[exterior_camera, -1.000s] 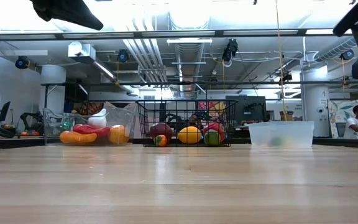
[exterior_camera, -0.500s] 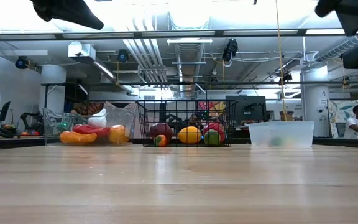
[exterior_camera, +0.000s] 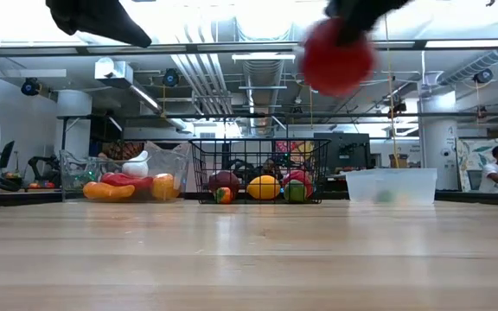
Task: Sort produce into baskets
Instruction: Put the tomato into the wire basket
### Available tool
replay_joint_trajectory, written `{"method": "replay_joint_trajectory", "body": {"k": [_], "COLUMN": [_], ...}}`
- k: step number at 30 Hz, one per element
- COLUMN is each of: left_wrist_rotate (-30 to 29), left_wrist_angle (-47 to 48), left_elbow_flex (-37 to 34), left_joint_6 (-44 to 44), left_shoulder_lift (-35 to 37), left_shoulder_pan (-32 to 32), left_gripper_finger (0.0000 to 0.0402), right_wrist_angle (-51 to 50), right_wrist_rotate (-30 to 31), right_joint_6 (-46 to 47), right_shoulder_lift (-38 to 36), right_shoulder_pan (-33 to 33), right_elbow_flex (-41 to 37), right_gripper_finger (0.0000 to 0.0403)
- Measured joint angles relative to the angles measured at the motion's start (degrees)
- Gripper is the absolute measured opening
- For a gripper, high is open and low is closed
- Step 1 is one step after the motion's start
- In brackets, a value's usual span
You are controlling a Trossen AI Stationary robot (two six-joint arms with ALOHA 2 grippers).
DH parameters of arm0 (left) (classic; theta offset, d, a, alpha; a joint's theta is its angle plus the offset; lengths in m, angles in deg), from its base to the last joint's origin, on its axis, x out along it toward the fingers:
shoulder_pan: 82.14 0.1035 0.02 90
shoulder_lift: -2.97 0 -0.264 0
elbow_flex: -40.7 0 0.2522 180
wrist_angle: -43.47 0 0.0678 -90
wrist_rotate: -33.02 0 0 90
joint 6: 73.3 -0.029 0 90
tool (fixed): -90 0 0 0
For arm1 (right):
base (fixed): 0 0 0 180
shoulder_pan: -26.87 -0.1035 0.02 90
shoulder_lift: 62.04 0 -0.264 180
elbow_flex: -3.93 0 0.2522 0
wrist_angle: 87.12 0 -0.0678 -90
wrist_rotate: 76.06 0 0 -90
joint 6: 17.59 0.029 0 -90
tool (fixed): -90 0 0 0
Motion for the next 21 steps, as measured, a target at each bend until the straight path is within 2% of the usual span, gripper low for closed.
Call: {"method": "replay_joint_trajectory", "body": {"k": [5, 8, 15, 21], "left_wrist_rotate": [0.06, 0.05, -0.03, -0.12], "left_wrist_angle": [-0.88, -0.91, 0.84, 1.39], "left_elbow_flex": [1.49, 2.59, 5.02, 5.48], "left_joint_6": [0.0, 0.0, -0.47, -0.31], "left_shoulder_lift": [-2.32, -3.19, -3.12, -2.0], "left_shoulder_pan": [-0.3, -0.47, -1.43, -1.99], "left_gripper_finger": [0.0003, 0.0003, 0.0003, 0.0003], "right_wrist_angle": [9.53, 13.66, 14.02, 13.36], "right_wrist_rotate": [-0.48, -2.97, -11.06, -14.39], "right_joint_6": [-10.92, -14.32, -12.39, -10.02], "right_shoulder_lift": [-2.18, -2.35, -0.86, 1.77], "right_shoulder_pan": [9.58, 15.95, 31.15, 39.81], "right_elbow_flex": [0.11, 0.1, 4.53, 10.25], "right_gripper_finger": [0.0284, 0.0285, 0.0284, 0.0286]}}
